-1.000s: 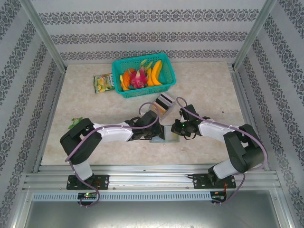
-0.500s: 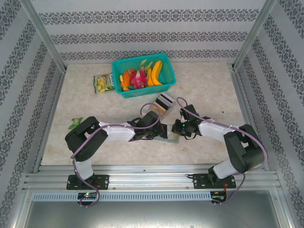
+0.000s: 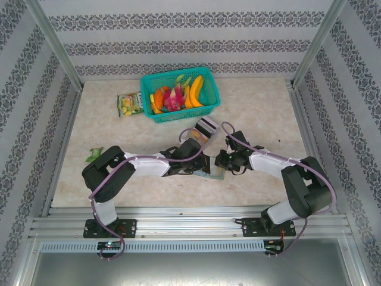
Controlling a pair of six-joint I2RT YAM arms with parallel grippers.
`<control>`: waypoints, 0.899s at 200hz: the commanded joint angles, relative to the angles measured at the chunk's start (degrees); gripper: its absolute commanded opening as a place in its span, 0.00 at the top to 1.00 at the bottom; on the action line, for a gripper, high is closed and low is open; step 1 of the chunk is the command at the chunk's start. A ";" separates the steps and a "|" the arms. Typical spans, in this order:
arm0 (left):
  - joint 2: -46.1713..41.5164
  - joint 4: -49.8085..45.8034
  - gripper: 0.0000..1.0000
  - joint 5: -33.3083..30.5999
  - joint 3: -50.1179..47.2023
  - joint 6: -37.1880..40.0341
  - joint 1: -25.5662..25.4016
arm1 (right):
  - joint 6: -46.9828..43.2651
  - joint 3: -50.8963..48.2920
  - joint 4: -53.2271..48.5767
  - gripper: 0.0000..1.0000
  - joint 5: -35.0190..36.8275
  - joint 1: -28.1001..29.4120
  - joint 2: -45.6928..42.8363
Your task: Put the credit cards into the card holder
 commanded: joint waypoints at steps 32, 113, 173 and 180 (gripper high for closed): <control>2.78 -5.38 1.00 1.09 -2.04 6.06 -0.80 | -2.02 0.48 -8.13 0.79 4.09 -2.16 -6.84; 2.32 -0.84 1.00 6.36 -3.21 13.30 1.44 | -2.74 0.35 -4.33 0.86 -0.42 -1.47 1.85; 4.61 5.96 0.98 18.25 -3.28 15.56 3.64 | -3.44 0.97 -3.69 0.94 -0.64 -1.38 3.12; 4.59 5.51 0.97 17.47 -3.34 15.28 3.94 | -3.38 0.98 -3.60 0.94 -0.64 -1.38 3.21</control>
